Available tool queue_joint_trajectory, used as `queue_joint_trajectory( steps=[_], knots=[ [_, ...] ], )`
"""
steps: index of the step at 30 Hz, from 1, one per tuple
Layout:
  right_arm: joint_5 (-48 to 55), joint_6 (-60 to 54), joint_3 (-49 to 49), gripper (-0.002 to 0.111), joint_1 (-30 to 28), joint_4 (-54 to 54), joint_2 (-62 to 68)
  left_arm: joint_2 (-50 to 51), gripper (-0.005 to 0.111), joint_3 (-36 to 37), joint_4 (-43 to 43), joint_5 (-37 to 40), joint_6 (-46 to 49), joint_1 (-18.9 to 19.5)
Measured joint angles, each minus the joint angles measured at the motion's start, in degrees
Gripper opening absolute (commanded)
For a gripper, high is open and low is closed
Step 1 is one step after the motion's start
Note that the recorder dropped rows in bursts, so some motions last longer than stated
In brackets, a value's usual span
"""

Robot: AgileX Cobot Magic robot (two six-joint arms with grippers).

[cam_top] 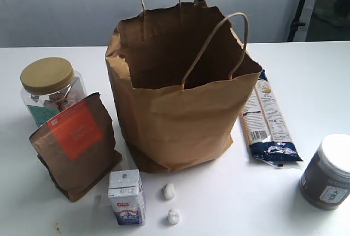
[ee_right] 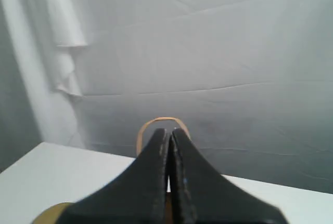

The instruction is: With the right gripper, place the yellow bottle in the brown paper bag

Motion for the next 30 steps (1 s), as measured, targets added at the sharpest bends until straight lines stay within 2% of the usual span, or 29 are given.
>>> queue_joint_trajectory(
  steps=[6, 13, 20, 25, 30],
  knots=[
    [8.56, -6.79, 8.37, 0.000, -0.03, 1.55, -11.45, 0.00, 0.000, 0.00, 0.00, 0.00, 0.00, 0.00],
    [16.48, -14.75, 16.77, 0.000, -0.03, 9.56, -23.18, 0.00, 0.000, 0.00, 0.00, 0.00, 0.00, 0.00],
    [23.51, -17.57, 25.45, 0.000, -0.03, 14.61, -30.97, 0.00, 0.000, 0.00, 0.00, 0.00, 0.00, 0.00],
    [25.08, -17.68, 31.54, 0.000, -0.03, 16.21, -36.66, 0.00, 0.000, 0.00, 0.00, 0.00, 0.00, 0.00],
    [24.73, -17.68, 36.76, 0.000, -0.03, 22.89, -42.46, 0.00, 0.000, 0.00, 0.00, 0.00, 0.00, 0.00]
  ],
)
